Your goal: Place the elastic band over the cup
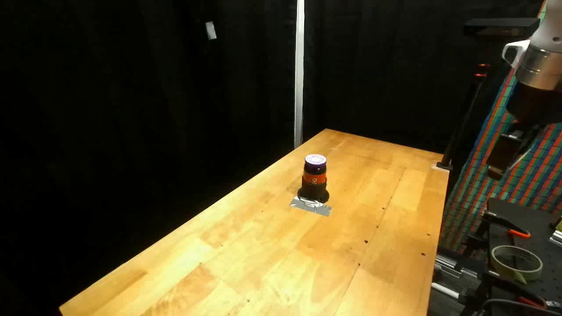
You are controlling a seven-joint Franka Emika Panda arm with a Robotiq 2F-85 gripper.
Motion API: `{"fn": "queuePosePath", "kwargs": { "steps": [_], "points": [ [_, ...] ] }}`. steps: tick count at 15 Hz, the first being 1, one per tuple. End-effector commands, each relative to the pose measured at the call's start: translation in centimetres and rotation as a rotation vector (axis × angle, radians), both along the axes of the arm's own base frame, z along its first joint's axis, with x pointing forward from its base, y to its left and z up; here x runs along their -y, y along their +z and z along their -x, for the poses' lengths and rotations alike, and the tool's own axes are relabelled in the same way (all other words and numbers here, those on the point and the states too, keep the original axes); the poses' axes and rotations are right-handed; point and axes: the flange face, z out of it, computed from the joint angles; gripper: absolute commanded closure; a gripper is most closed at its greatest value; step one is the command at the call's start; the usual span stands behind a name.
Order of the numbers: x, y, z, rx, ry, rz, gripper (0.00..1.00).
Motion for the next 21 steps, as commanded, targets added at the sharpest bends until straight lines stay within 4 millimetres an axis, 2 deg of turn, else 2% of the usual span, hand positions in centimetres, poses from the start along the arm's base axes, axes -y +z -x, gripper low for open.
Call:
{"fn": "queuePosePath", "kwargs": {
  "steps": [1, 4, 5, 8, 11, 17, 21],
  "points": [
    [0.0, 0.1, 0.0, 0.000, 0.000, 0.000, 0.00],
    [0.0, 0.1, 0.0, 0.001, 0.000, 0.000, 0.00],
    [-0.3, 0.3, -1.0, 0.021, 0.002, -0.006, 0.00],
    [0.3, 1.1, -7.9, 0.070, 0.012, -0.066, 0.00],
    [1.0, 1.3, -13.0, 0.114, 0.021, -0.132, 0.00],
    [2.0, -0.7, -23.8, 0.036, 0.058, -0.243, 0.00],
    [1.8, -3.5, -30.2, -0.021, 0.119, -0.201, 0.00]
  ]
}}
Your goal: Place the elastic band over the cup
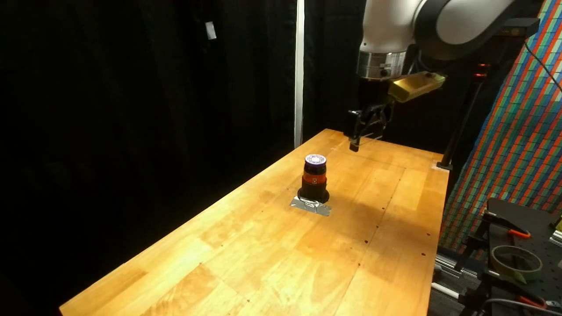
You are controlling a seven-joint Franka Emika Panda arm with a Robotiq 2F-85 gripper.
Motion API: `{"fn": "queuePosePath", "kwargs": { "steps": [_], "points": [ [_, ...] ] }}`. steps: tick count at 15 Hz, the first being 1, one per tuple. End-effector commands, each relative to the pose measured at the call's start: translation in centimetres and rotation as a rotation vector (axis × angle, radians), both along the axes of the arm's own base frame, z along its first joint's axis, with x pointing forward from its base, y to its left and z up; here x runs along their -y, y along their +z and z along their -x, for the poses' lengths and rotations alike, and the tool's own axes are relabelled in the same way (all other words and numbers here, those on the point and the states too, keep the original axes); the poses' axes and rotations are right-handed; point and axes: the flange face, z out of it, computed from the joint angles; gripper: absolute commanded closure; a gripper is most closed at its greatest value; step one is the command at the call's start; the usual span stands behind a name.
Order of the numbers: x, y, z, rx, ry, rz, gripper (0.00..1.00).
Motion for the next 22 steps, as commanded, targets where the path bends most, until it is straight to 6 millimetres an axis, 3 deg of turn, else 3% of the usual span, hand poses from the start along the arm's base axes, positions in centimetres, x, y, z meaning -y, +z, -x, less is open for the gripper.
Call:
{"fn": "queuePosePath", "kwargs": {
  "steps": [1, 4, 7, 11, 22],
  "points": [
    [-0.5, -2.3, -6.6, -0.047, 0.052, 0.032, 0.00],
    [-1.0, -4.4, -10.7, -0.071, 0.045, 0.017, 0.00],
    [-1.7, -5.4, -14.2, -0.062, 0.027, 0.027, 0.00],
    [-1.7, -6.1, -17.4, -0.067, 0.004, 0.052, 0.00],
    [0.6, -10.2, -20.5, -0.179, -0.044, 0.048, 0.00]
  ]
}}
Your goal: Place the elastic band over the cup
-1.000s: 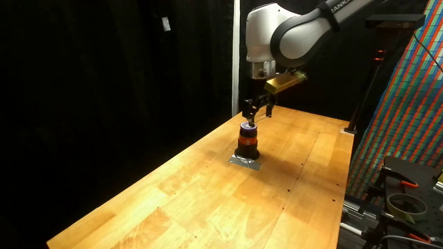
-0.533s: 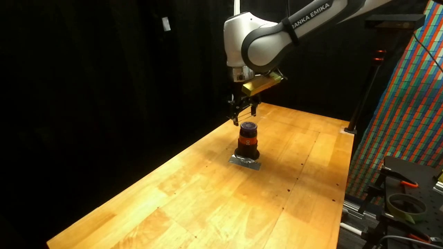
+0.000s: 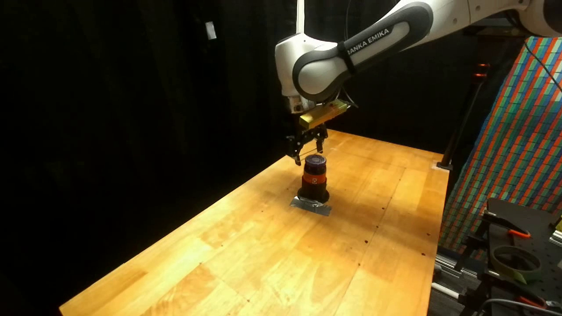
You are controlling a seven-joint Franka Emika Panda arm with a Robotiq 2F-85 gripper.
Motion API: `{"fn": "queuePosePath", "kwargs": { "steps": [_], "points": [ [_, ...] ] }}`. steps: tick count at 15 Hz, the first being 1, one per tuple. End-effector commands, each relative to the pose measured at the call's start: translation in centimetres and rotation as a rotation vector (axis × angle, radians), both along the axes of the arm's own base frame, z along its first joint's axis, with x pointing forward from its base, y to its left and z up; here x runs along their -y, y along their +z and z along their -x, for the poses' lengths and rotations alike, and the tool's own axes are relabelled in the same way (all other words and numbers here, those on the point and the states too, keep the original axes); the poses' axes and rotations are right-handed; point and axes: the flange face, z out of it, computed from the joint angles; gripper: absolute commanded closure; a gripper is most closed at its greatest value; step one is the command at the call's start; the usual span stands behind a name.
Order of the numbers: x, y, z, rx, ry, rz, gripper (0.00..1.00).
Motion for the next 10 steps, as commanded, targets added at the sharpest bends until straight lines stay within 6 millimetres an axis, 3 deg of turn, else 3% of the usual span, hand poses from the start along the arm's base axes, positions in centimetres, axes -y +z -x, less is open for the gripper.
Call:
{"fn": "queuePosePath", "kwargs": {
  "steps": [1, 6, 10],
  "points": [
    [0.3, -0.6, -1.2, -0.049, 0.010, -0.037, 0.00],
    [1.5, -1.8, -0.3, -0.192, 0.082, -0.107, 0.00],
    [2.2, -1.5, 1.0, -0.301, 0.138, -0.155, 0.00]
  ]
}}
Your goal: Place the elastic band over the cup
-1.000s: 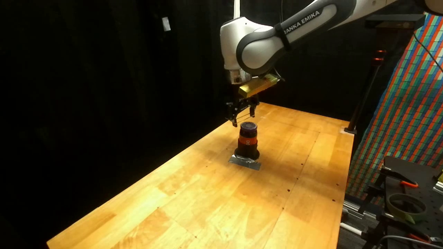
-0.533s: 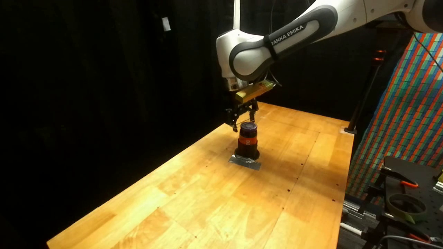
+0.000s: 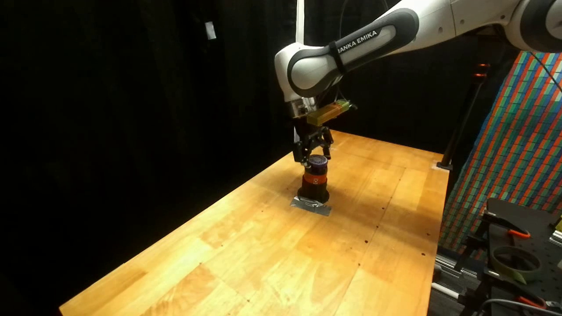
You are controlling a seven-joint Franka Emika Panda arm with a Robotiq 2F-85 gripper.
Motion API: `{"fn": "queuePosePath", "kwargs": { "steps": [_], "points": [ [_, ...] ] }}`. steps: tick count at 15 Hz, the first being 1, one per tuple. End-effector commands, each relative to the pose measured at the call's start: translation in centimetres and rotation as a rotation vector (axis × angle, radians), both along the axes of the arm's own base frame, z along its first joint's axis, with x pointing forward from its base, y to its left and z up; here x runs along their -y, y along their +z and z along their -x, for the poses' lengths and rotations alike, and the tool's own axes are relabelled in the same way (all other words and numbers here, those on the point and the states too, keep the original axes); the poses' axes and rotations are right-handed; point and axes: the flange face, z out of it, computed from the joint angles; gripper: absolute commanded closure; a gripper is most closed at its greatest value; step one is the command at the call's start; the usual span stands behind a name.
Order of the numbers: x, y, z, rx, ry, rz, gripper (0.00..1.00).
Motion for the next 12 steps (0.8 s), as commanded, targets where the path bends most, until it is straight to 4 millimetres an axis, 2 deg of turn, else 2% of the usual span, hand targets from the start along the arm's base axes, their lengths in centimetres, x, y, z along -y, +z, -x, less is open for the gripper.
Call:
{"fn": "queuePosePath", "kwargs": {
  "steps": [1, 10, 11, 12],
  "points": [
    [0.7, 0.5, 0.8, -0.089, 0.051, -0.049, 0.00],
    [0.2, -1.3, 3.2, -0.144, 0.099, -0.048, 0.00],
    [0.0, -1.4, 3.6, -0.136, 0.094, -0.039, 0.25],
    [-0.1, -1.5, 3.9, -0.132, 0.096, -0.036, 0.27]
  ]
}}
